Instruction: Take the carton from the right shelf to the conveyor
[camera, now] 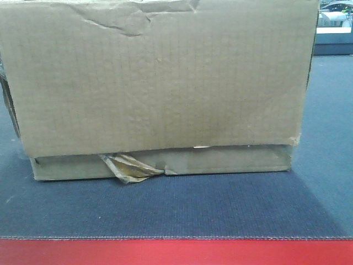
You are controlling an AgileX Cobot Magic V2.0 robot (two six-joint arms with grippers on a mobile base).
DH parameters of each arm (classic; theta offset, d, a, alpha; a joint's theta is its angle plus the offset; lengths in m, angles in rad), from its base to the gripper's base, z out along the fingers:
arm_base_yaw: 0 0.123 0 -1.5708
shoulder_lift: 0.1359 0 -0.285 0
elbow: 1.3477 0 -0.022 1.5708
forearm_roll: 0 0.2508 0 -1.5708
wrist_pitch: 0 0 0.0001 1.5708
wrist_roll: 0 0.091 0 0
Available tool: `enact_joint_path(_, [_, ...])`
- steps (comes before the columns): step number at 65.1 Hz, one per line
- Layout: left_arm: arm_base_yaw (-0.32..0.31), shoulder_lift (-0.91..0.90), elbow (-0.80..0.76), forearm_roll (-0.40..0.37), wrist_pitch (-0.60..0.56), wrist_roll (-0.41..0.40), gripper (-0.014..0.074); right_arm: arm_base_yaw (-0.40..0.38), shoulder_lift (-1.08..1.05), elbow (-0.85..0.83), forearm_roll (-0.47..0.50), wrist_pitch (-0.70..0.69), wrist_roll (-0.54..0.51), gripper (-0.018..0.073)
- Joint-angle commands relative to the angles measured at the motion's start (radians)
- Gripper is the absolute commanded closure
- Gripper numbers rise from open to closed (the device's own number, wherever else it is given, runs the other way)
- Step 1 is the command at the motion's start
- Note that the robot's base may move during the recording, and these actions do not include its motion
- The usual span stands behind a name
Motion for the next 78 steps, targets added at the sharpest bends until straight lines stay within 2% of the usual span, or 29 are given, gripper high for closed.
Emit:
enact_joint_path(1, [0.003, -0.033, 0.003, 0.002, -0.017, 0.002, 0.0579, -0.001, -0.072, 0.004, -0.005, -0.008, -0.007, 0.0638])
enact_joint_path(64, [0.003, -0.042, 0.004, -0.002, -0.017, 0.002, 0.0582, -0.001, -0.091, 0.004, -0.005, -0.016, -0.007, 0.0638])
enact_joint_path(69, [0.017, -0.052, 0.004, -0.061, -0.012, 0.016, 0.0582, -0.001, -0.091, 0.004, -0.005, -0.016, -0.007, 0.0638])
enact_joint_path(74, [0.052, -0.074, 0.025, -0.238, -0.011, 0.192, 0.0582, -0.001, -0.091, 0.004, -0.005, -0.016, -0.007, 0.0638])
enact_joint_path(75, [0.06, -0.08, 0.032, -0.265, -0.016, 0.241, 0.0582, -0.001, -0.091, 0.004, -0.005, -0.016, -0.007, 0.0638])
enact_joint_path(78, [0.083, -0.105, 0.069, -0.317, -0.045, 0.301, 0.0582, -0.001, -0.091, 0.004, -0.005, -0.016, -0.007, 0.0638])
